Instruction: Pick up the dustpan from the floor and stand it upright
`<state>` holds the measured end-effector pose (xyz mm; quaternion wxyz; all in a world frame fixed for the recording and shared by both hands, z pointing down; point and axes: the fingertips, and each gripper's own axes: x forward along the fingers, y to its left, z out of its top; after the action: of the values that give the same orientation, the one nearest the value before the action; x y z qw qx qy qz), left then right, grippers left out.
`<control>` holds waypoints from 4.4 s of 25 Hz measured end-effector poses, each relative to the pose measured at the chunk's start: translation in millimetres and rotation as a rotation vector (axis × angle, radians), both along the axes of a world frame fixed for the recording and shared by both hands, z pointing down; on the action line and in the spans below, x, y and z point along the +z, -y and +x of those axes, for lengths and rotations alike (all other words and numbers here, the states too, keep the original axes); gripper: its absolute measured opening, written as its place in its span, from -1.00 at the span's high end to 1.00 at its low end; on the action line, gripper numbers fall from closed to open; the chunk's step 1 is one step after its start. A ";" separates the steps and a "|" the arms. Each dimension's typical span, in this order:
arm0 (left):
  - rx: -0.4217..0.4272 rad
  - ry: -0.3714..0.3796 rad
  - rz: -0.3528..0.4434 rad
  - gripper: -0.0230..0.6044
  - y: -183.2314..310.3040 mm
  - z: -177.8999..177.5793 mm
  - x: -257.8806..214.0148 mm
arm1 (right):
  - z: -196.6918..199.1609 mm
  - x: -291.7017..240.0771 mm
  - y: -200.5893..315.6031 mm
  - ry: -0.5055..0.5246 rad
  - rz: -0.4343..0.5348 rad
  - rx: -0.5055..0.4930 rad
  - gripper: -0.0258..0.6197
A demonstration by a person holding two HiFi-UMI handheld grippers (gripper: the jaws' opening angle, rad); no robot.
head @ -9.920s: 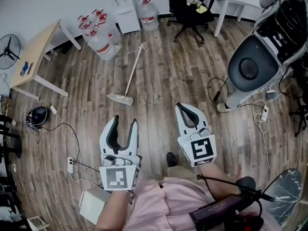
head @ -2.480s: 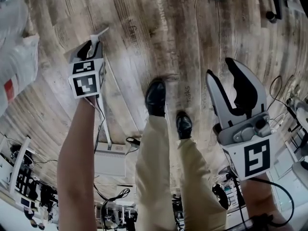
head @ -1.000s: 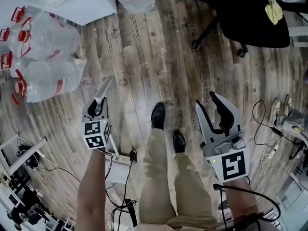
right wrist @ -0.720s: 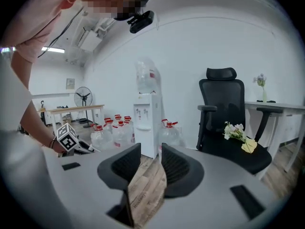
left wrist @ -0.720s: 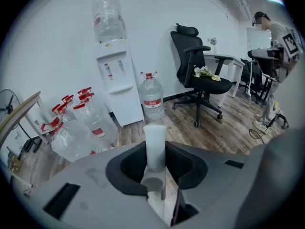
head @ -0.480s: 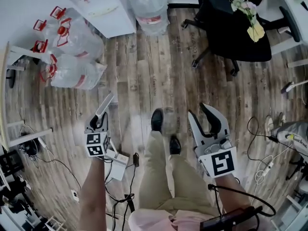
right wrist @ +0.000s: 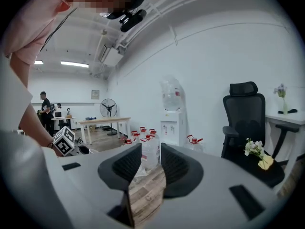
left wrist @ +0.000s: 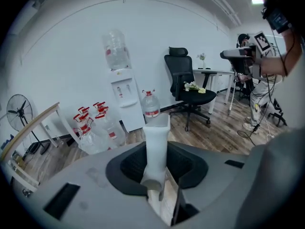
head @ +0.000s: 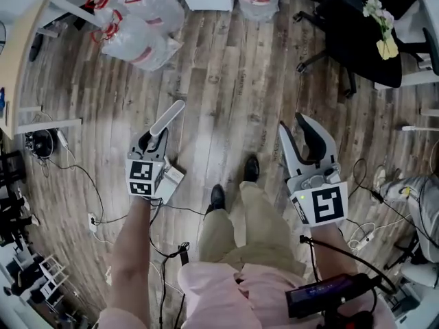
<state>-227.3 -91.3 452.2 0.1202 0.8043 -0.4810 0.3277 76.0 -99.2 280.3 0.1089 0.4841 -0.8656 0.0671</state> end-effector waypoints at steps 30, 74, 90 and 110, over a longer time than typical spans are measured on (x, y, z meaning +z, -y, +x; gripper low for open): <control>-0.213 -0.068 0.176 0.48 -230.1 -195.1 -68.7 | -167.0 -105.3 -213.4 -0.077 0.123 -0.094 0.53; -0.441 -0.224 0.413 0.35 -368.2 -191.9 -202.6 | -270.1 -146.2 -273.4 -0.036 0.184 -0.357 0.53; -0.333 -0.293 0.740 0.85 -343.1 -44.1 -410.3 | -194.8 -217.0 -310.1 0.058 0.298 -0.215 0.80; -0.249 -0.259 0.784 0.85 -340.0 40.8 -438.8 | -152.9 -235.7 -310.4 0.046 0.309 -0.190 0.92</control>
<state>-186.5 248.7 13.4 -0.0964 0.7595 -0.6434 -0.0003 -76.9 211.2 44.6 0.0194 0.4093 -0.9098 -0.0662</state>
